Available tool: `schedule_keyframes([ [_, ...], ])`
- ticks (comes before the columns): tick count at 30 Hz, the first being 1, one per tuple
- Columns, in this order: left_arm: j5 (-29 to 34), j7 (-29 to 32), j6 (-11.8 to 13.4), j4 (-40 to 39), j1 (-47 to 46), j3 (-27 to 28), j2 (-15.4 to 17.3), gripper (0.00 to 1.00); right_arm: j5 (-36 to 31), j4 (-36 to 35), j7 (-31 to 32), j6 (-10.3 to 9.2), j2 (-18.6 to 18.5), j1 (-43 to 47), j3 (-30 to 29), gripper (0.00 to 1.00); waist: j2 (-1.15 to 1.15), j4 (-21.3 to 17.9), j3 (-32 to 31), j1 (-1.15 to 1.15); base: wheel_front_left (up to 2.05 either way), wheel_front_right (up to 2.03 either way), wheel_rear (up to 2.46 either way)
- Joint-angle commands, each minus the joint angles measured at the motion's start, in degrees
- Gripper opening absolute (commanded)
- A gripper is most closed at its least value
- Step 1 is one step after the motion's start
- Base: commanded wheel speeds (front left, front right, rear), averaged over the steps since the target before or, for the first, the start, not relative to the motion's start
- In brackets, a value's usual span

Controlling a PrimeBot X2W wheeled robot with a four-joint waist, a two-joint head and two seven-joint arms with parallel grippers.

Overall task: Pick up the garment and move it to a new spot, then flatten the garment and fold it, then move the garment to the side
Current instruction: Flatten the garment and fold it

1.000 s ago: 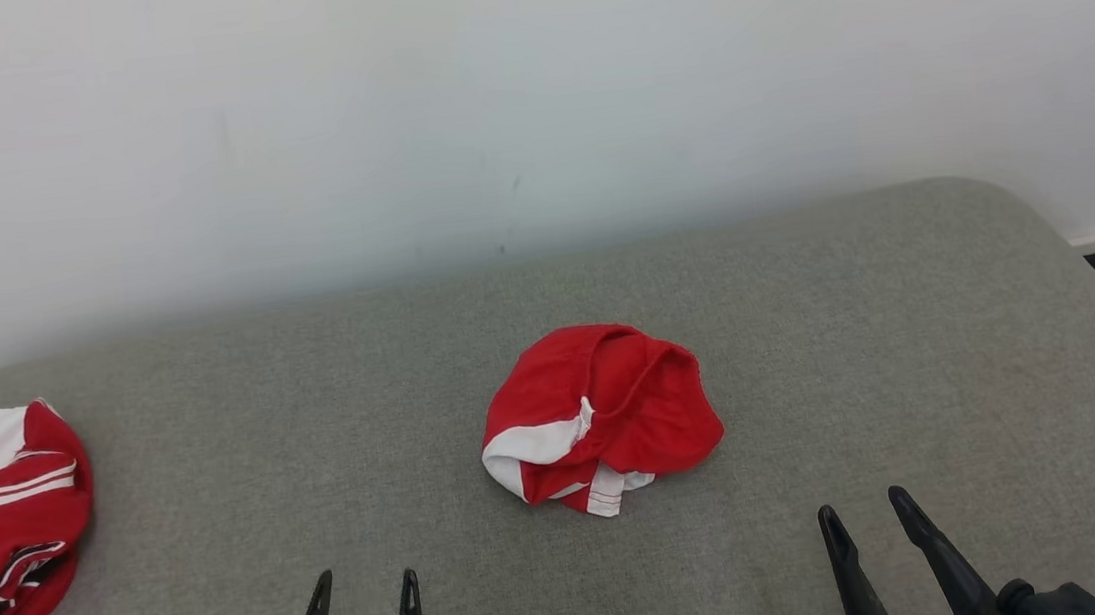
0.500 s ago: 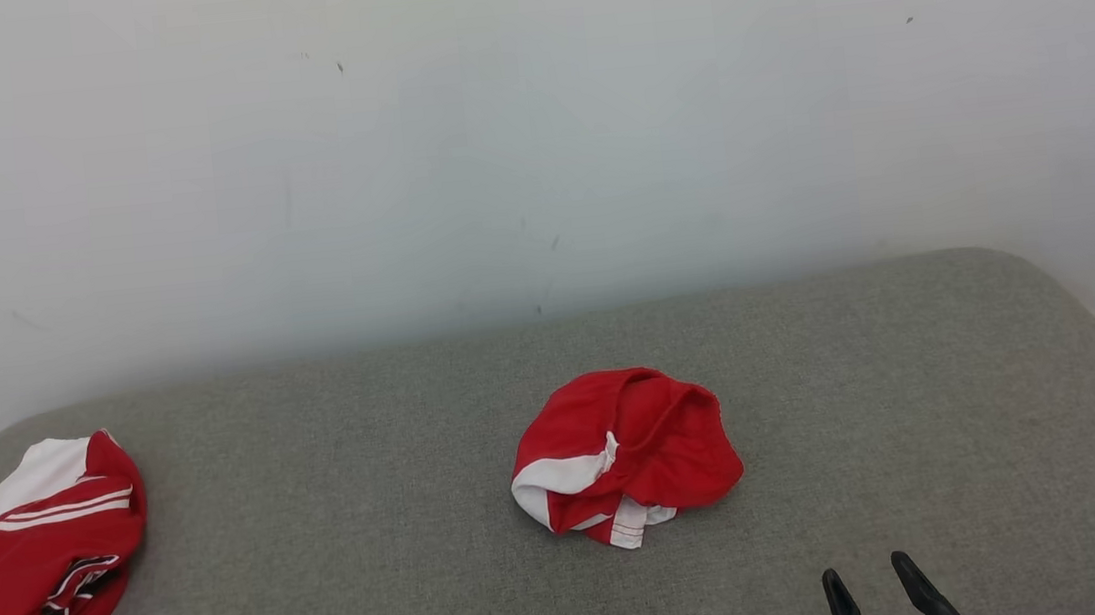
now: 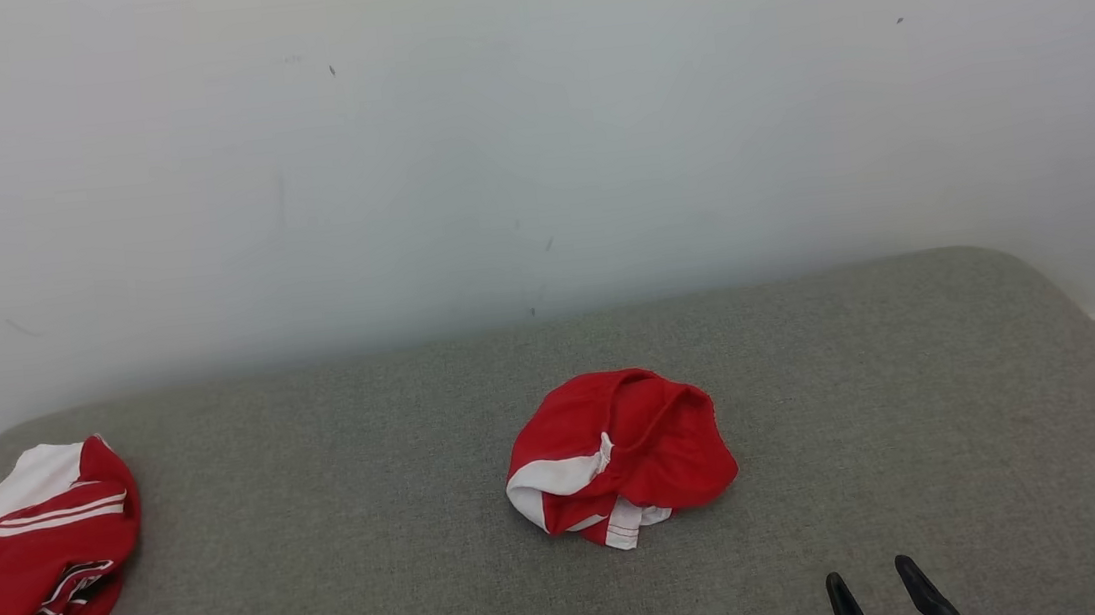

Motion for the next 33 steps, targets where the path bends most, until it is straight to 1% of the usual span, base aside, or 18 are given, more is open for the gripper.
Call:
schedule_keyframes([
  [1,0.2,-0.1,-0.3,0.2,-0.1,0.3,-0.2,1.00,-0.5,0.0,-0.1,0.19,0.2,0.6,-0.1,1.00,0.00,0.0,0.0,0.00,0.00,0.00,0.00],
  [19,1.9,-0.1,-1.9,1.4,-1.4,0.5,-1.1,1.00,0.1,0.2,-0.1,0.19,0.5,-0.1,0.4,1.00,0.00,0.1,0.3,0.00,0.00,0.00,0.00],
  [26,2.4,-0.1,-3.4,3.5,-5.0,-0.2,-1.2,1.00,1.3,-0.7,-0.1,0.19,-0.4,-1.1,1.0,1.00,0.00,-0.8,1.7,0.00,0.00,0.00,0.00],
  [33,3.0,-0.1,-4.9,7.2,-11.0,-2.8,-1.3,1.00,1.4,-0.9,-0.1,0.19,-1.2,-1.6,1.2,1.00,0.00,-1.9,3.8,0.00,0.00,0.00,0.00],
])
